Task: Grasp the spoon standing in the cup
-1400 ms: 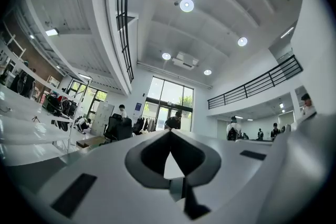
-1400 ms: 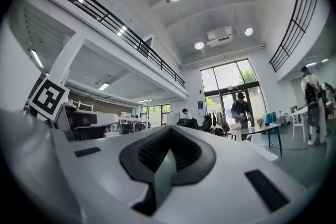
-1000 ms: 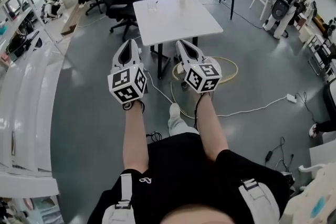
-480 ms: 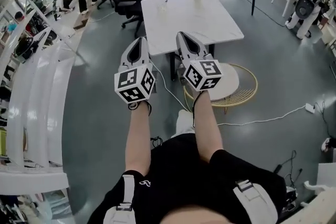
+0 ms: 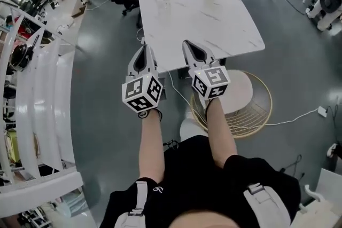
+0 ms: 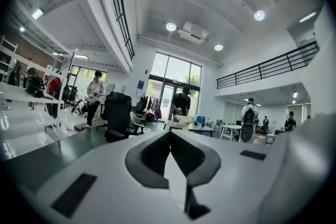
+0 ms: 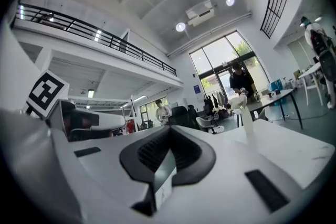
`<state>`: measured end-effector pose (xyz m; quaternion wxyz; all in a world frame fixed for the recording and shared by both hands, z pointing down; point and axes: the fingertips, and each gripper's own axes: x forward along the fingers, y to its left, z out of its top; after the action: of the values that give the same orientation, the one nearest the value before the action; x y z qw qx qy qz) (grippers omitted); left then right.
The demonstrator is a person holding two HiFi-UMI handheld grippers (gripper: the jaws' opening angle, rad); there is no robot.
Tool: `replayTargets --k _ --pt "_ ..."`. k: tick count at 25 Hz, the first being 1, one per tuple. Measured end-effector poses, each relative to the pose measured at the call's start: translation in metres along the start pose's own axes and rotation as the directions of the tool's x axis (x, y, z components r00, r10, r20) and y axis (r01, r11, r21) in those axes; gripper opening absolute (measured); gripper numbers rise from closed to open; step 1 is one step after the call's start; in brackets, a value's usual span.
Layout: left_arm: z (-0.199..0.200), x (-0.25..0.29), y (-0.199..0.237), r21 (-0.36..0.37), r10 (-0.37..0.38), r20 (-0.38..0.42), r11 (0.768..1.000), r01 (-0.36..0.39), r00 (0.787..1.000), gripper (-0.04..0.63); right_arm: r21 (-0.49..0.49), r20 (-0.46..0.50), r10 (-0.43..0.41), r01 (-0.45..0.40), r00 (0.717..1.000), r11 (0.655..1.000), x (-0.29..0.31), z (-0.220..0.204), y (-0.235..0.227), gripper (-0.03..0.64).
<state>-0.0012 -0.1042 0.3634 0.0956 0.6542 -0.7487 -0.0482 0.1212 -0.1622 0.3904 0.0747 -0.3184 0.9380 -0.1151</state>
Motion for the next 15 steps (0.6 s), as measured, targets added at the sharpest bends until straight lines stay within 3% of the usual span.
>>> replayTargets --k 6,11,15 --pt "-0.003 0.051 0.016 0.016 0.062 -0.051 0.998 -0.061 0.997 0.015 0.024 -0.064 0.053 -0.051 0.997 0.998 0.061 -0.013 -0.015 0.006" --pt "-0.004 0.065 0.026 0.031 0.061 -0.081 0.998 -0.058 0.995 0.015 0.047 -0.071 0.056 -0.053 0.996 0.998 0.082 -0.017 -0.017 0.006" --pt "-0.012 0.080 0.033 0.017 0.048 -0.092 0.999 -0.047 0.995 0.015 0.004 -0.063 0.047 -0.047 0.997 0.999 0.088 -0.013 -0.024 0.006"
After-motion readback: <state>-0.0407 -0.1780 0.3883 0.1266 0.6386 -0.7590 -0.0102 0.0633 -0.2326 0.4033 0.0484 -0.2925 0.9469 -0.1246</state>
